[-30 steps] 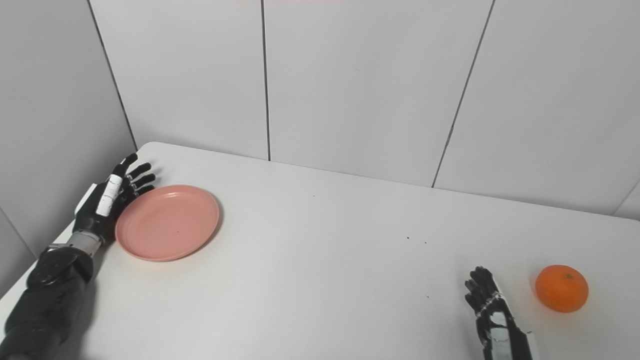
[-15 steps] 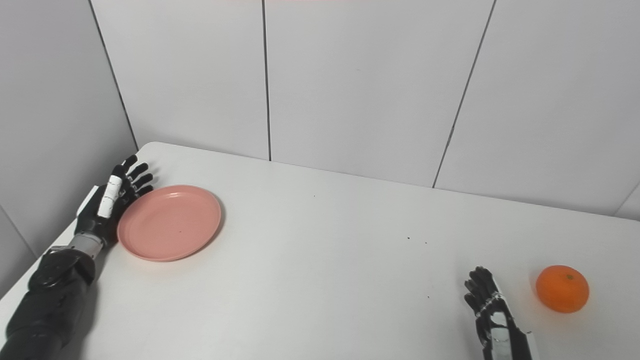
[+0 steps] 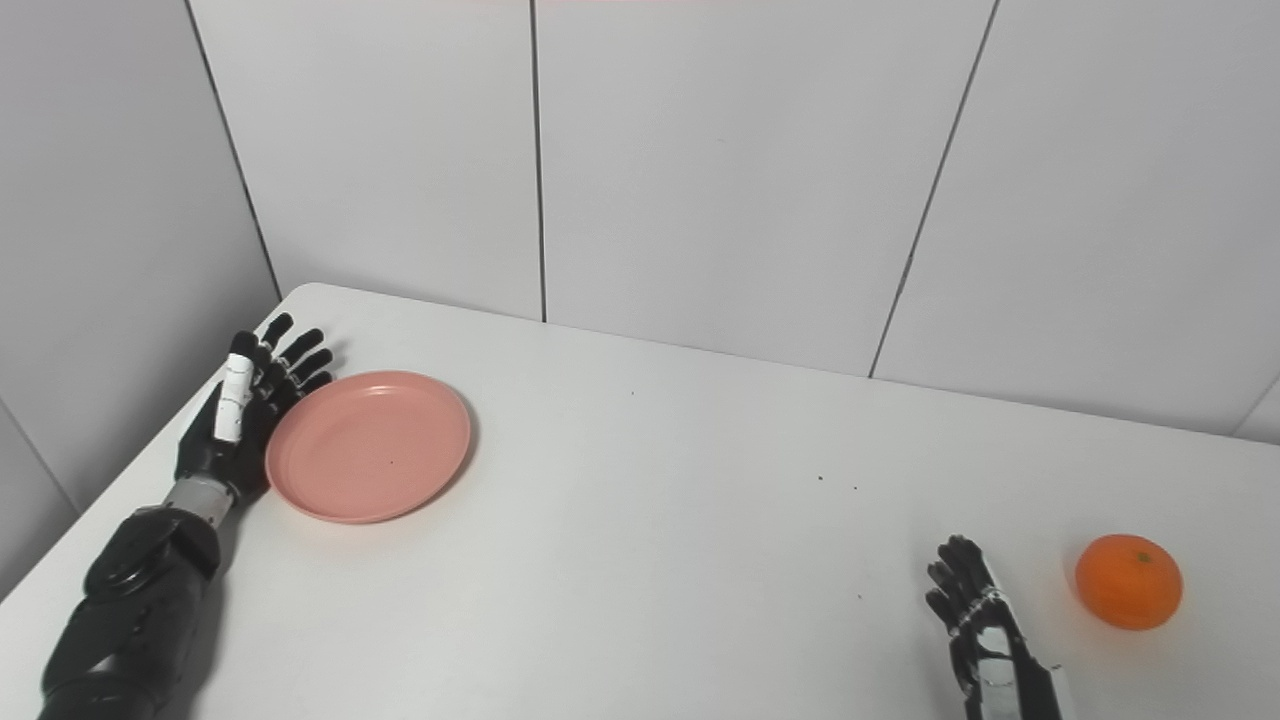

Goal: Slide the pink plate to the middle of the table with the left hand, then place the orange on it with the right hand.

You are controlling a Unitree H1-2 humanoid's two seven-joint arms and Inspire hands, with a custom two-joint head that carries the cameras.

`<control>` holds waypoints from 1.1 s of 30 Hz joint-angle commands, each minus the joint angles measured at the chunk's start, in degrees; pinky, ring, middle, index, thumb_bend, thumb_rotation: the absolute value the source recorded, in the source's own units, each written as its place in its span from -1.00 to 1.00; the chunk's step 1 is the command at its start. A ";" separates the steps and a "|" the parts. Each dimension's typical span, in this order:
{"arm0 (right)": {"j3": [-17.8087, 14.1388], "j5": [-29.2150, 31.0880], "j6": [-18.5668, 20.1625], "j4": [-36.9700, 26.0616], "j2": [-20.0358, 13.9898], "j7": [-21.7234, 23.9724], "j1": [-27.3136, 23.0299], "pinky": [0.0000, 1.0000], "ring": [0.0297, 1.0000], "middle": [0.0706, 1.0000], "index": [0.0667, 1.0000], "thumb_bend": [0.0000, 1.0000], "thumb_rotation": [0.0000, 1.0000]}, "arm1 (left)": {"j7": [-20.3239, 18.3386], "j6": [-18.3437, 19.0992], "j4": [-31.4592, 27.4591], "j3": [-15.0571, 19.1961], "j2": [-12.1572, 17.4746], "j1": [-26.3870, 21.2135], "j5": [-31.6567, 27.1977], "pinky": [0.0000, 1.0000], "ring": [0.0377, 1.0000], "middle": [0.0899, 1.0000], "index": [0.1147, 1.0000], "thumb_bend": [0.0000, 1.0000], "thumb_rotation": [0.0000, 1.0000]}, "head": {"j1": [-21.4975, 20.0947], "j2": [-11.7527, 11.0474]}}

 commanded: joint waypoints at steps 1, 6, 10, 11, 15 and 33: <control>1.70 0.55 0.42 4.27 2.28 0.24 3.84 0.89 0.86 0.86 0.81 0.64 0.93 | 0.09 2.39 -1.26 -0.04 -0.10 -0.15 -0.59 0.82 0.83 0.90 1.00 1.00 0.72 | -0.04 0.12; 1.89 0.46 0.83 3.70 2.39 0.12 4.06 0.88 0.85 0.85 0.80 0.65 0.92 | -1.02 5.54 -2.98 -0.09 -1.23 0.60 -2.71 0.86 0.81 0.85 1.00 0.99 0.70 | -0.15 0.36; 2.01 0.55 0.82 3.67 2.37 0.07 4.09 0.88 0.85 0.85 0.81 0.63 0.94 | -1.20 6.69 -4.65 -0.74 -1.92 1.44 -2.79 0.85 0.80 0.82 1.00 0.97 0.69 | -0.22 0.48; 2.03 0.55 0.85 3.66 2.40 0.02 4.08 0.88 0.85 0.85 0.81 0.63 0.94 | -1.27 7.11 -5.20 -1.09 -2.11 1.75 -2.56 0.84 0.80 0.82 1.00 0.97 0.69 | -0.25 0.52; 2.10 0.40 0.83 3.76 2.43 -0.09 4.04 0.86 0.84 0.84 0.79 0.63 0.94 | -0.31 8.45 -7.32 -2.16 -2.82 2.71 -1.66 0.76 0.76 0.84 1.00 0.95 0.73 | -0.31 0.55; 2.74 0.30 1.33 2.66 2.14 -0.36 4.33 0.85 0.83 0.82 0.76 0.65 0.92 | 3.05 12.84 -14.05 -3.75 -6.81 5.69 -2.18 0.74 0.76 0.81 1.00 0.99 0.67 | -0.78 1.03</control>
